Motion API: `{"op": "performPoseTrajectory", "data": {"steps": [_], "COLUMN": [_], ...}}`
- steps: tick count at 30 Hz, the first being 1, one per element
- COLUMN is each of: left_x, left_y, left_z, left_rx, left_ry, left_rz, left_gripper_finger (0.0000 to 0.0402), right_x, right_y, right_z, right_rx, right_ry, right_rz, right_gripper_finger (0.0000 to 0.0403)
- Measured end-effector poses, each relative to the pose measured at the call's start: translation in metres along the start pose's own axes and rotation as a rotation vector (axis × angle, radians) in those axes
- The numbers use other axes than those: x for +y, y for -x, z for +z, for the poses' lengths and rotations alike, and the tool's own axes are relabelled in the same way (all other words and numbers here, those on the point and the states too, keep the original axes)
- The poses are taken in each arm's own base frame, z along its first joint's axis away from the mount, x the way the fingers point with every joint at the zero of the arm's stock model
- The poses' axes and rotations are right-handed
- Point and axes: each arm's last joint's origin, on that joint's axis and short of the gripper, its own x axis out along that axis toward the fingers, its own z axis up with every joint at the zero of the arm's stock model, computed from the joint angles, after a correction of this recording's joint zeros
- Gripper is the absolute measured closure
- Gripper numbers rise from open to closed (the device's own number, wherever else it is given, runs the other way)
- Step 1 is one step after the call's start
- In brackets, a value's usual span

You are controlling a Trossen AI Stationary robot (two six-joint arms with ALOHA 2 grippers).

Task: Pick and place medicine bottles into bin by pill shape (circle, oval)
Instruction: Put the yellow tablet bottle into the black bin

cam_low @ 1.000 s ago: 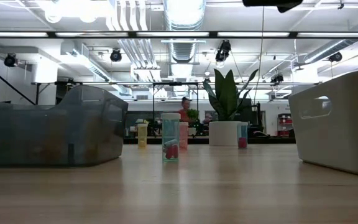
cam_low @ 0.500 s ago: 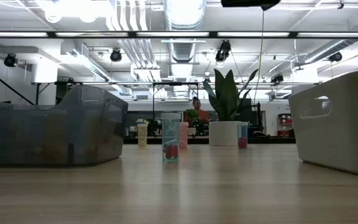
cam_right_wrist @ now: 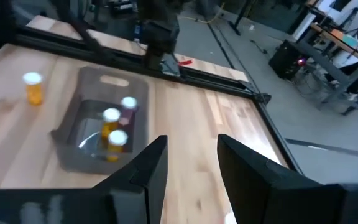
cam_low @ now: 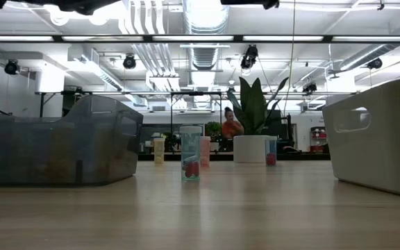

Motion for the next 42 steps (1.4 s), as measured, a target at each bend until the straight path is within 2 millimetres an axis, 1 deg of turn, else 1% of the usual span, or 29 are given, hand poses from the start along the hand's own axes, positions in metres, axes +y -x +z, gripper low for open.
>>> {"op": "performPoseTrajectory", "data": {"steps": [5, 10, 12, 18, 22, 25, 30, 36, 39, 42], "left_x": [0.010, 0.009, 0.010, 0.013, 0.014, 0.014, 0.014, 0.014, 0.015, 0.015], "left_y": [0.012, 0.019, 0.022, 0.028, 0.029, 0.029, 0.030, 0.030, 0.030, 0.031], "left_z": [-0.001, -0.014, -0.015, -0.015, -0.015, -0.015, -0.015, -0.014, -0.014, -0.014], "left_rx": [-0.061, -0.074, -0.100, -0.149, -0.155, -0.155, -0.156, -0.160, -0.161, -0.162], "left_ry": [0.017, -0.034, -0.022, -0.020, -0.017, -0.017, -0.016, -0.014, -0.014, -0.013], "left_rz": [0.058, 0.086, 0.117, 0.149, 0.152, 0.153, 0.155, 0.156, 0.157, 0.157], "left_gripper_finger": [0.0240, 0.0240, 0.0240, 0.0240, 0.0240, 0.0240, 0.0240, 0.0240, 0.0240, 0.0240], "right_x": [-0.029, -0.057, -0.065, -0.082, -0.088, -0.089, -0.092, -0.105, -0.112, -0.122], "right_y": [-0.007, -0.010, -0.010, -0.010, -0.016, -0.026, -0.050, -0.079, -0.095, -0.110], "right_z": [0.009, 0.020, 0.023, 0.029, 0.032, 0.035, 0.038, 0.040, 0.036, 0.029], "right_rx": [0.023, 0.037, 0.039, 0.022, 0.020, 0.030, 0.112, 0.214, 0.262, 0.289], "right_ry": [-0.039, -0.093, -0.108, -0.128, -0.143, -0.137, -0.105, -0.086, -0.069, -0.085], "right_rz": [-0.011, -0.001, -0.020, -0.035, -0.034, -0.027, -0.017, -0.033, -0.037, 0.018], "right_gripper_finger": [0.0271, 0.0271, 0.0271, 0.0271, 0.0271, 0.0271, 0.0271, 0.0271, 0.0271, 0.0271]}}
